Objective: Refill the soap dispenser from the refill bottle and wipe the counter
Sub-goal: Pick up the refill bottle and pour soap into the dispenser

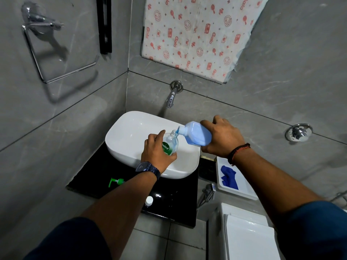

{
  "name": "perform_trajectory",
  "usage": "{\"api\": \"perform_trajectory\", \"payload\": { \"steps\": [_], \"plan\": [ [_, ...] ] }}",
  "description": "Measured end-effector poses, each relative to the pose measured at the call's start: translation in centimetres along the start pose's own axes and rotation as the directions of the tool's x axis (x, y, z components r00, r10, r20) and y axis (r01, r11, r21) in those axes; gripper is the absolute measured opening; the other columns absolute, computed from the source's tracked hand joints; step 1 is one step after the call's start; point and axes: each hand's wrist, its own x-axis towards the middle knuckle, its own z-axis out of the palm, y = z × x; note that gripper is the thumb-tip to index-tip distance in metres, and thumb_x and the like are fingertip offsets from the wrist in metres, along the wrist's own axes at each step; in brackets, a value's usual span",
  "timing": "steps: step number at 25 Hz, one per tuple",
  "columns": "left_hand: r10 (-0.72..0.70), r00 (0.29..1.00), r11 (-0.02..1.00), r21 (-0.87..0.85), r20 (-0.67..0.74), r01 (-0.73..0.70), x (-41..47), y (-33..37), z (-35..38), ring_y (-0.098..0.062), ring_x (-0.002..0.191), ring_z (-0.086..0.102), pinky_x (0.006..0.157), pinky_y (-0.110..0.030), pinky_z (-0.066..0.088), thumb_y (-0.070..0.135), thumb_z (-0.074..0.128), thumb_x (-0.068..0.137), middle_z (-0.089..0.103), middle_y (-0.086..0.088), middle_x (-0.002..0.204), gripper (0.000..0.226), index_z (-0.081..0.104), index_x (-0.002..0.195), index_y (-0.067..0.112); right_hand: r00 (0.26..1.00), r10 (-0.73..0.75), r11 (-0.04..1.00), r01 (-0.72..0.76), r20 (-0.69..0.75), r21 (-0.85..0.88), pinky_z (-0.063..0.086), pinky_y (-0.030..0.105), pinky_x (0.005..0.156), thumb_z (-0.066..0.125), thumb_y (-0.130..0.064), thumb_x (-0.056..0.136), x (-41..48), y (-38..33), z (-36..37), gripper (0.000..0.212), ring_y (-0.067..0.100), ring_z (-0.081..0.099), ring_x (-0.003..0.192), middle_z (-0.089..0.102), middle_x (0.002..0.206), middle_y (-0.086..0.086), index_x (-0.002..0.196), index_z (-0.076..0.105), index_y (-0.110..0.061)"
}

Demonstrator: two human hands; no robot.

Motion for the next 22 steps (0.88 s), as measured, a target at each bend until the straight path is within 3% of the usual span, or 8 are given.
{"api": "perform_trajectory", "payload": {
  "steps": [7, 22],
  "plan": [
    [-0.003, 1.0, 1.0, 0.008, -0.008, 0.003, 0.14, -0.02, -0.06, -0.026, 0.105, 0.047, 0.072, -0.036, 0.047, 0.038, 0.081, 0.055, 0.046, -0.004, 0.115, 0.088, 0.038, 0.132, 0.029, 1.0, -0.02, 1.0, 0.02, 0.001, -0.004, 0.039, 0.032, 0.064, 0.076, -0.046, 0.062, 0.23, 0.02, -0.08, 0.075, 0.029, 0.051, 0.097, 0.048, 0.104, 0.008, 0.128, 0.045, -0.03],
    [-0.015, 1.0, 1.0, 0.013, 0.004, 0.015, 0.28, -0.06, 0.15, -0.025, 0.106, 0.046, 0.075, -0.037, 0.048, 0.039, 0.08, 0.057, 0.045, -0.004, 0.116, 0.088, 0.038, 0.134, 0.027, 1.0, -0.03, 0.999, 0.03, -0.001, -0.018, 0.038, 0.03, 0.063, 0.076, -0.048, 0.062, 0.55, 0.14, 0.23, 0.073, 0.028, 0.052, 0.093, 0.048, 0.101, 0.007, 0.126, 0.046, -0.031]
  ]
}}
